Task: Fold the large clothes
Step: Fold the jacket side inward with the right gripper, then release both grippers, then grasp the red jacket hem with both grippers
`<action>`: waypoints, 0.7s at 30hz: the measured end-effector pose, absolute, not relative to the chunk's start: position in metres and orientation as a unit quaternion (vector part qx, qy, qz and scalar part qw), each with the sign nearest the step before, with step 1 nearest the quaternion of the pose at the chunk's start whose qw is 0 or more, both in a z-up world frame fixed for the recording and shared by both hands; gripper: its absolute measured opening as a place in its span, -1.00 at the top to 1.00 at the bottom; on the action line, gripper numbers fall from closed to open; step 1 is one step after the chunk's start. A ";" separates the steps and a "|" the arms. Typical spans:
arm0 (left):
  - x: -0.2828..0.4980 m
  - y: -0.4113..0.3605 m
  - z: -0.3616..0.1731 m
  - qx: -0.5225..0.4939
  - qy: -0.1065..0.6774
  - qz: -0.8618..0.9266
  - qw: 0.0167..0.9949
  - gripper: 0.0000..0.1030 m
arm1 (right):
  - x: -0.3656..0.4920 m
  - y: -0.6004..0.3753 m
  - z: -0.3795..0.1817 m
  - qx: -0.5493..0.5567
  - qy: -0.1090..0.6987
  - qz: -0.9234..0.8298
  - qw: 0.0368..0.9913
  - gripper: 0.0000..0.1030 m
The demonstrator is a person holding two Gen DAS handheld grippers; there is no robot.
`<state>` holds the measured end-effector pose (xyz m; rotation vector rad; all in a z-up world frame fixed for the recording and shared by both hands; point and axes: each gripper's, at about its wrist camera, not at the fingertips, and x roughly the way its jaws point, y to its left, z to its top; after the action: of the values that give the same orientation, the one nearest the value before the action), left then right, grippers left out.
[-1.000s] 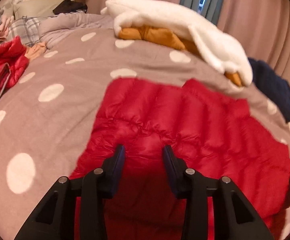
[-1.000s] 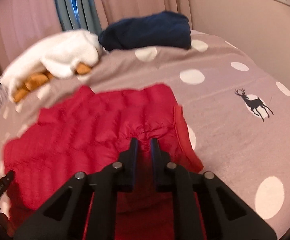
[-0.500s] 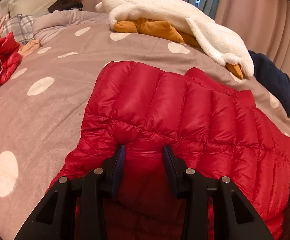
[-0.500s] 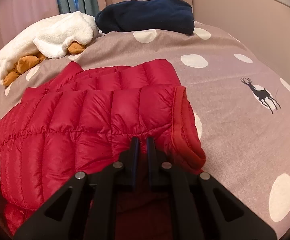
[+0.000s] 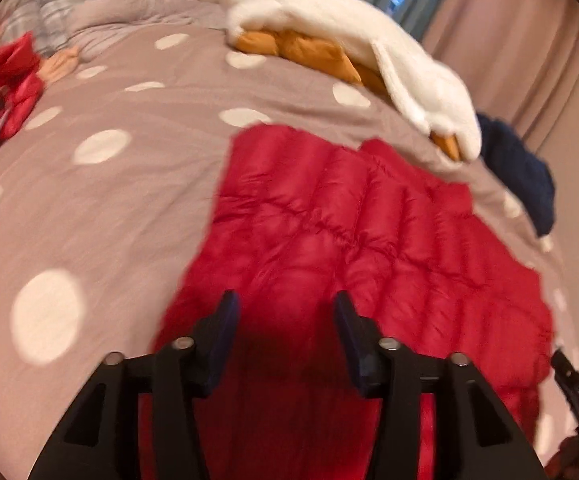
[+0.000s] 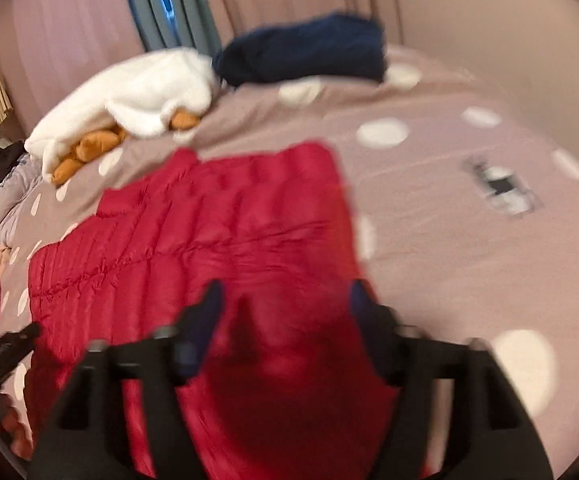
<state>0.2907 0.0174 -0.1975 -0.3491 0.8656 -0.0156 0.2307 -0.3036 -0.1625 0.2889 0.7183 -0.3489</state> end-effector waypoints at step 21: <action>0.086 0.120 -0.238 -0.340 0.424 -0.009 0.839 -0.87 | 0.011 -0.344 -0.207 0.304 0.367 -0.220 0.851 -0.60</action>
<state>0.0857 0.1198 -0.2384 -0.7187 0.8971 -0.0195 0.0107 -0.3440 -0.2070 0.6407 0.7719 -0.4629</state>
